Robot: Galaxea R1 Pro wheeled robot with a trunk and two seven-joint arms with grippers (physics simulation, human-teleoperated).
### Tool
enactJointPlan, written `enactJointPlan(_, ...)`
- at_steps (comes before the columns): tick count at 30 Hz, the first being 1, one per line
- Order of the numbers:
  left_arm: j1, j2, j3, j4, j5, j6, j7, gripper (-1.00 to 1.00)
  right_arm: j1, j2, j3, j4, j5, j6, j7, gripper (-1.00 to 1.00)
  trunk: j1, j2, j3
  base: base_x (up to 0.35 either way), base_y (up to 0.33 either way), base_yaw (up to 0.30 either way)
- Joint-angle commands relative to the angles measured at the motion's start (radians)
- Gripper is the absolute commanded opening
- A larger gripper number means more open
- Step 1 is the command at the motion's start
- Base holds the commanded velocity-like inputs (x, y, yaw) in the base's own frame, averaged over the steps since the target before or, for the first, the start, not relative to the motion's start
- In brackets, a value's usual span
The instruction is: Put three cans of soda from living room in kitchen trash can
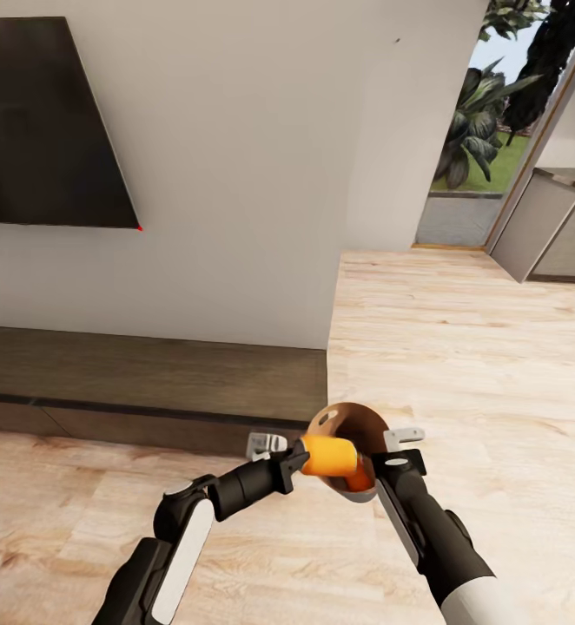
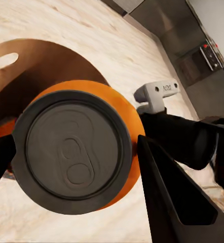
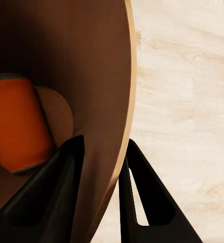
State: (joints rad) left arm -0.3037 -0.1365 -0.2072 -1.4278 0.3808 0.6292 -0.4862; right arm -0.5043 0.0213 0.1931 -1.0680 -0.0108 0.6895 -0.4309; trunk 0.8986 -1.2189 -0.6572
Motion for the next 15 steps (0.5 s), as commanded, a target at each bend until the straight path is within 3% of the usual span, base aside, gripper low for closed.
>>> enactJointPlan(1, 0.0, 0.0, 0.0, 0.003, 0.004, -0.001, 0.041, -1.0, 0.0, 0.0, 0.001, -0.001, 0.007, -0.001, 0.001, -1.0, 0.0, 0.0, 0.0, 0.0, 0.0, 0.0)
enactJointPlan(2, 0.0, 0.0, 0.0, 0.005, 0.004, -0.006, 0.092, -1.0, 0.0, 0.0, 0.001, 0.0, 0.007, -0.001, 0.0, -1.0, 0.0, 0.0, 0.0, 0.0, 0.0, 0.0)
enactJointPlan(4, 0.0, -0.001, -0.001, 0.006, 0.004, -0.01, 0.121, -1.0, 0.0, 0.0, 0.001, 0.0, 0.007, -0.001, 0.0, -1.0, 0.0, 0.0, 0.0, 0.0, 0.0, 0.0)
enactJointPlan(15, 0.0, -0.002, -0.003, 0.007, 0.004, -0.015, 0.152, -1.0, 0.003, 0.002, 0.004, 0.0, 0.008, 0.0, 0.0, -1.0, 0.0, 0.0, 0.0, 0.0, 0.0, 0.0)
